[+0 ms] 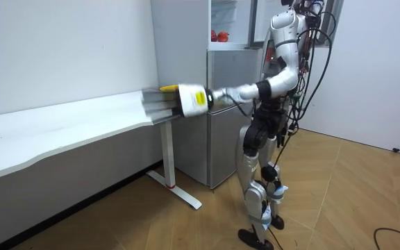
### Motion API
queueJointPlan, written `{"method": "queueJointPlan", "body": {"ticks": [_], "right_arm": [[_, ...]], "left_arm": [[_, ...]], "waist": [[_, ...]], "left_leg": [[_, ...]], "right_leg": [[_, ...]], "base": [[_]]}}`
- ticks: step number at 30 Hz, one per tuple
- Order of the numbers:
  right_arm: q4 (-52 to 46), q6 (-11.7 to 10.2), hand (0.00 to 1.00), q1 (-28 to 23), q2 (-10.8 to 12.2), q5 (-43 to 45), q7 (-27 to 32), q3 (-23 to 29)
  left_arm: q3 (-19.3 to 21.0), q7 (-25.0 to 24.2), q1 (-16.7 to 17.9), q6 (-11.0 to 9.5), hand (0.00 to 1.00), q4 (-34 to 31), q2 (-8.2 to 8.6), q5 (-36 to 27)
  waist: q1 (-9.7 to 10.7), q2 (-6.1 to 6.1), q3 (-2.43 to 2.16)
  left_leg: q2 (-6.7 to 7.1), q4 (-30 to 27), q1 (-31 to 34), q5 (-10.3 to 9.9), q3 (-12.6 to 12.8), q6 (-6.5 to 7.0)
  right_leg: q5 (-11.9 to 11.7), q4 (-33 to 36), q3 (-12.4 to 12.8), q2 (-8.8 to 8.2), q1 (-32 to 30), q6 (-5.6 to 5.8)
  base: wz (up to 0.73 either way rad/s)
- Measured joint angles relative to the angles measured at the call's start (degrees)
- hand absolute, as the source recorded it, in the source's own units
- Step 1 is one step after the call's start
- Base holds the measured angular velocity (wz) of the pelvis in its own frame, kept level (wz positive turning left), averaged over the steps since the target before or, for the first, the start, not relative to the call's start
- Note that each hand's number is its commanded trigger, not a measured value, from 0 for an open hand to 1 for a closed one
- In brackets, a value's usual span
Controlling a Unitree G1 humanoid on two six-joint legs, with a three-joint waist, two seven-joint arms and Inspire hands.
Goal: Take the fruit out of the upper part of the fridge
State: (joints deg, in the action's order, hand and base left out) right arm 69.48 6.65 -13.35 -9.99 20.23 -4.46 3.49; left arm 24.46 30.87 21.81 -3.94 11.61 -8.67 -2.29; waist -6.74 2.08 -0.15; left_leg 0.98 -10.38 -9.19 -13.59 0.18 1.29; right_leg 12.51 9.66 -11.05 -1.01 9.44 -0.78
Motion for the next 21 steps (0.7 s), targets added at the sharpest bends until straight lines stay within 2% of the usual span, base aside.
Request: {"method": "queueJointPlan", "body": {"ticks": [1,5,8,10,12,15,17,19,21], "right_arm": [[-0.88,0.39,0.00,0.07,0.06,0.09,0.00,0.00],[-0.80,0.56,0.00,0.27,0.14,0.07,-0.20,-0.01],[-0.61,1.25,0.00,0.31,0.13,0.30,-0.82,0.12],[-0.43,2.26,0.00,0.71,0.22,0.34,-2.03,-0.01],[-0.20,3.14,0.00,0.50,0.33,0.50,-2.07,-0.16],[-0.15,4.24,0.00,0.48,0.44,0.54,-2.08,-0.68],[-0.22,4.69,0.00,0.63,0.42,0.58,-1.99,-2.40],[-0.12,4.70,0.00,1.87,0.58,0.68,-2.40,-2.87],[-0.09,4.69,0.00,2.67,0.64,0.62,-2.68,-4.11]], "left_arm": [[-0.56,-0.06,0.53,0.32,0.00,3.78,1.07,-1.42],[-3.86,-0.72,0.56,1.98,0.00,15.96,1.62,-3.56],[-5.61,-4.52,0.08,2.70,0.00,27.13,1.73,-4.84],[-6.43,-8.24,-0.44,4.38,0.00,35.92,1.93,-5.08],[-7.45,-10.83,-0.56,6.03,0.00,40.61,2.30,-4.89],[-8.22,-14.48,-0.20,8.67,0.00,43.93,3.03,-2.94],[-10.59,-16.18,-0.31,9.82,0.00,44.69,2.95,0.93],[-14.86,-18.86,-1.30,11.15,0.00,45.75,2.91,6.64],[-17.29,-21.06,-2.39,11.79,0.00,45.75,2.90,11.00]], "waist": [[0.02,-0.26,-0.09],[0.21,-1.11,-0.22],[0.32,-1.38,-0.19],[0.43,-1.60,-0.07],[0.48,-1.63,-0.06],[0.55,-1.72,0.01],[0.87,-1.83,0.01],[2.48,-2.00,0.05],[3.49,-2.24,0.11]], "left_leg": [[0.01,0.01,-0.07,0.00,-0.02,0.00],[0.01,-0.07,-0.05,-0.01,-0.53,0.00],[0.00,0.11,-0.39,-0.04,-0.73,0.02],[-0.24,0.31,-0.47,-0.05,-0.70,0.03],[-0.25,0.36,-0.54,-0.04,-0.42,0.03],[-0.28,0.34,-0.49,-0.04,-0.30,0.02],[-0.26,0.32,-0.42,-0.04,-0.40,0.01],[-0.23,-0.17,0.05,-0.04,-0.47,0.01],[-0.21,-0.35,0.14,-0.04,-0.41,0.01]], "right_leg": [[0.01,0.04,0.07,0.01,0.02,0.01],[0.02,-0.11,-0.34,-0.04,0.23,-0.01],[0.13,-0.13,-0.39,-0.07,0.73,0.03],[0.21,0.00,-0.70,-0.46,0.74,-0.05],[0.21,0.04,-0.55,-0.43,0.72,-0.05],[0.20,0.01,-0.48,-0.35,0.61,-0.07],[0.21,0.01,-0.24,-0.33,0.67,-0.08],[0.22,0.05,-0.36,-0.42,0.53,-0.07],[0.25,-0.01,-0.26,-0.43,0.51,-0.05]], "base": [[0.00],[0.07],[0.04],[-0.02],[0.00],[0.00],[0.05],[0.05],[-0.02]]}}
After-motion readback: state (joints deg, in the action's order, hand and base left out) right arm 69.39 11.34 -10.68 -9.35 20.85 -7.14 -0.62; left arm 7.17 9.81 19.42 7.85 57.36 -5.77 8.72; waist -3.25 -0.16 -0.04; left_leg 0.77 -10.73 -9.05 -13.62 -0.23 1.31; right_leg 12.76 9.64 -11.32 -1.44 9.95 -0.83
